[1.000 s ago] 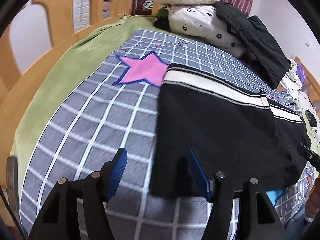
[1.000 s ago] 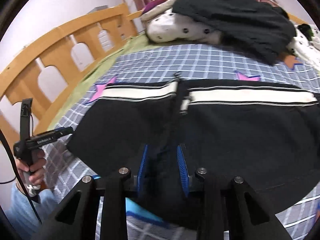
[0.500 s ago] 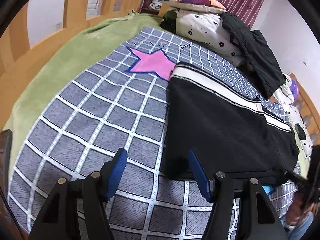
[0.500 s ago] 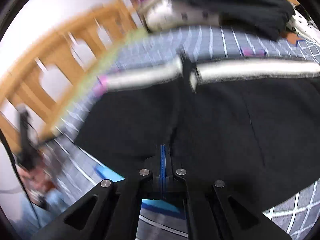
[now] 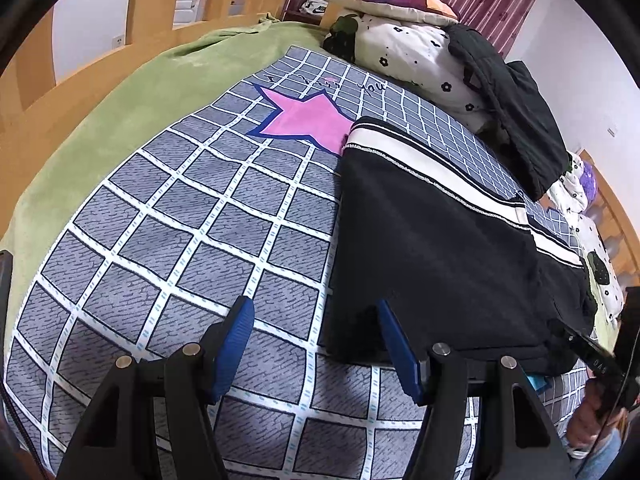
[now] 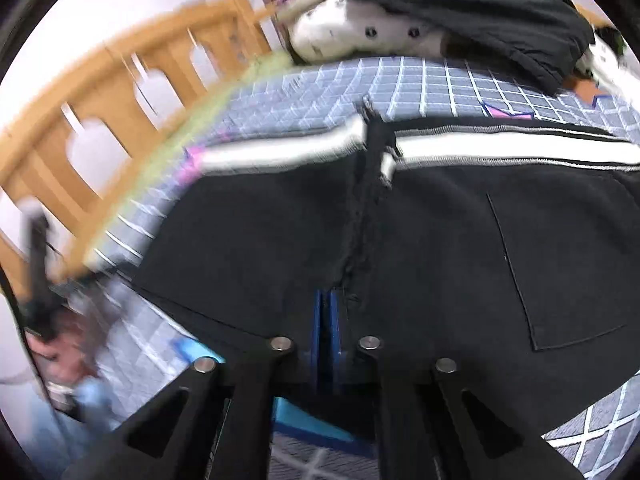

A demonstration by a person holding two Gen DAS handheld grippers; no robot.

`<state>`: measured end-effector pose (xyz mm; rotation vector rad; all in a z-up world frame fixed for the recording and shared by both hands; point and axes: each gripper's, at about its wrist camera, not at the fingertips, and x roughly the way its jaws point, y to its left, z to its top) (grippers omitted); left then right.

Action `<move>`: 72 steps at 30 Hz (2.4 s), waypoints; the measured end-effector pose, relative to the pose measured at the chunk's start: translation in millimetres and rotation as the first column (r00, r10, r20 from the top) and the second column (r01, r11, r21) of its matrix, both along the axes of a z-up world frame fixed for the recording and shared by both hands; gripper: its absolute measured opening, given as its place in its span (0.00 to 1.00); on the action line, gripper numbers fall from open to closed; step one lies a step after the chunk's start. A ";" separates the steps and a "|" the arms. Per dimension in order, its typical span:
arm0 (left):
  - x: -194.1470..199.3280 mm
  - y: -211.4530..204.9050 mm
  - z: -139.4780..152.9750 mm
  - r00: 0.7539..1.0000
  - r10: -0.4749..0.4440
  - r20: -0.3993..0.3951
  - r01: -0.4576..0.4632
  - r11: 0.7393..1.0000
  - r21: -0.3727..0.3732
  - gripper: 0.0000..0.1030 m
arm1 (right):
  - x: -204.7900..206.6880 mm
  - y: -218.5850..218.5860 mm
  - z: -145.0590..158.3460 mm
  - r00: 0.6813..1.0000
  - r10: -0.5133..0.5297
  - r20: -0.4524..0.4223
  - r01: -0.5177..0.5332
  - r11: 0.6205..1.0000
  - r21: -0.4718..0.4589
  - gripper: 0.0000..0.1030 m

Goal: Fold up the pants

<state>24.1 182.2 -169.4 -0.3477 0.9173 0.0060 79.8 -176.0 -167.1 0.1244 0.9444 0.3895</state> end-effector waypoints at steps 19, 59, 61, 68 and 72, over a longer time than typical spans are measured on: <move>28.6 -27.8 -17.9 0.998 0.025 -0.050 -0.031 0.990 -0.138 0.40 | -13.4 -46.0 16.8 0.997 -0.074 0.019 0.075 0.994 -0.080 0.28; 12.5 -319.6 66.2 0.900 -0.406 0.159 0.371 0.904 0.211 0.33 | -2.8 -237.0 45.2 0.962 -0.258 0.090 0.259 0.966 -0.002 0.35; 15.9 -299.9 67.5 0.921 -0.361 0.146 0.327 0.920 0.215 0.33 | 1.2 -220.1 45.6 0.969 -0.229 0.095 0.232 0.972 -0.029 0.35; 32.1 -256.9 55.4 0.962 -0.264 0.061 0.247 0.947 0.206 0.33 | 10.0 -175.2 35.4 0.986 -0.155 0.068 0.163 0.978 -0.130 0.35; 35.2 -252.0 52.1 0.962 -0.267 0.055 0.249 0.942 0.225 0.33 | 15.2 -162.1 27.9 0.985 -0.163 0.063 0.171 0.971 -0.168 0.35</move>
